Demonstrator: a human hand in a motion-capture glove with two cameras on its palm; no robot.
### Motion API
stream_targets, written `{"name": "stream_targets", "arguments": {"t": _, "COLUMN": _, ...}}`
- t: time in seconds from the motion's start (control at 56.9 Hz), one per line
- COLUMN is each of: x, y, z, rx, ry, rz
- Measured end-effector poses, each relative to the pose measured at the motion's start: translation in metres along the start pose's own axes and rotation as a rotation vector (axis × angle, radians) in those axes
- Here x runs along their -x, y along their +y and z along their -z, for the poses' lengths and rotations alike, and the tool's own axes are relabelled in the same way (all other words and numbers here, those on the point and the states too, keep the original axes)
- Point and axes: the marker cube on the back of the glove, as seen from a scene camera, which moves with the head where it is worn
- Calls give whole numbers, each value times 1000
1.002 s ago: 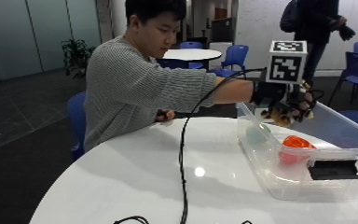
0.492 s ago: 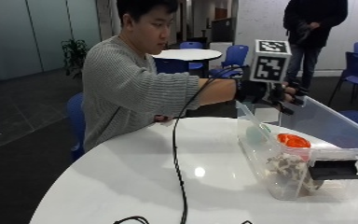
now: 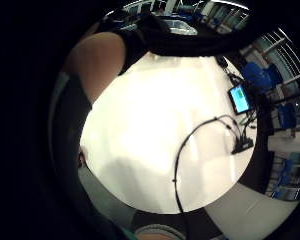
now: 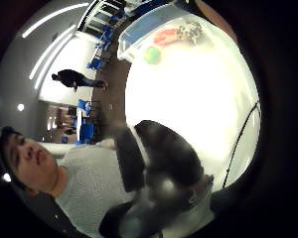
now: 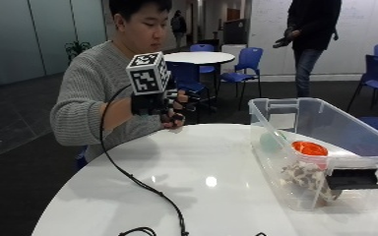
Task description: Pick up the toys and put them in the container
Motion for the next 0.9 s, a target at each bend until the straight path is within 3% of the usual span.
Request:
{"name": "stream_targets", "arguments": {"t": 0.141, "x": 29, "y": 63, "z": -35, "rx": -20, "ry": 18, "rz": 17}}
{"name": "stream_targets", "arguments": {"t": 0.281, "x": 71, "y": 143, "z": -83, "rx": -73, "ry": 246, "rz": -2}}
{"name": "stream_targets", "arguments": {"t": 0.387, "x": 93, "y": 178, "z": -118, "rx": -3, "ry": 231, "rz": 0}}
{"name": "stream_targets", "arguments": {"t": 0.527, "x": 92, "y": 189, "z": -137, "rx": 74, "ry": 222, "rz": -11}}
{"name": "stream_targets", "arguments": {"t": 0.897, "x": 90, "y": 174, "z": -145, "rx": 84, "ry": 203, "rz": -4}}
